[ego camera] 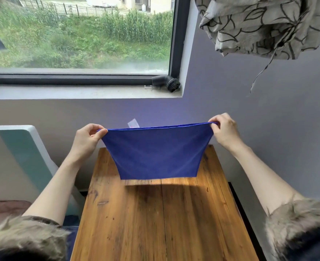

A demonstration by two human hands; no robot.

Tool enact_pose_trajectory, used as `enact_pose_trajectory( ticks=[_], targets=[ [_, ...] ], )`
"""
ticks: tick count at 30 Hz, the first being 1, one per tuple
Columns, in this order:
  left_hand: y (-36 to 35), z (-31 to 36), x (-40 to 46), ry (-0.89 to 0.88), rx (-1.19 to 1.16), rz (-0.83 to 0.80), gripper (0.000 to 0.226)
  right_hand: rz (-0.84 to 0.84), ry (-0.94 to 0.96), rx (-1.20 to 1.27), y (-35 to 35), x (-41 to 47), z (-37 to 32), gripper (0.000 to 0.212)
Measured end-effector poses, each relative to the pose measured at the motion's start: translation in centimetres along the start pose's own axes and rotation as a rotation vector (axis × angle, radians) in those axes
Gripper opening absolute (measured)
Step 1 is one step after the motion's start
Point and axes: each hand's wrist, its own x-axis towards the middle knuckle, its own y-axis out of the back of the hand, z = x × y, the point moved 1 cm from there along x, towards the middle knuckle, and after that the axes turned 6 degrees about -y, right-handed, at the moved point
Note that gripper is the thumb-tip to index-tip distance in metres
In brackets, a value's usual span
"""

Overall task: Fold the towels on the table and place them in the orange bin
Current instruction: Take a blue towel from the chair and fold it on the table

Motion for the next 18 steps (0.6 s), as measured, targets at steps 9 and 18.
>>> enact_pose_trajectory(
  ticks=[9,18],
  targets=[
    [0.7,-1.4,-5.1,0.065,-0.096,-0.079,0.014,0.003,-0.062,0.162,-0.8,-5.3,2.4,0.015],
    [-0.9,-9.4,-17.5,0.451,0.058,-0.575,0.008,-0.5,-0.362,0.082,-7.0,-17.1,11.4,0.01]
  ],
)
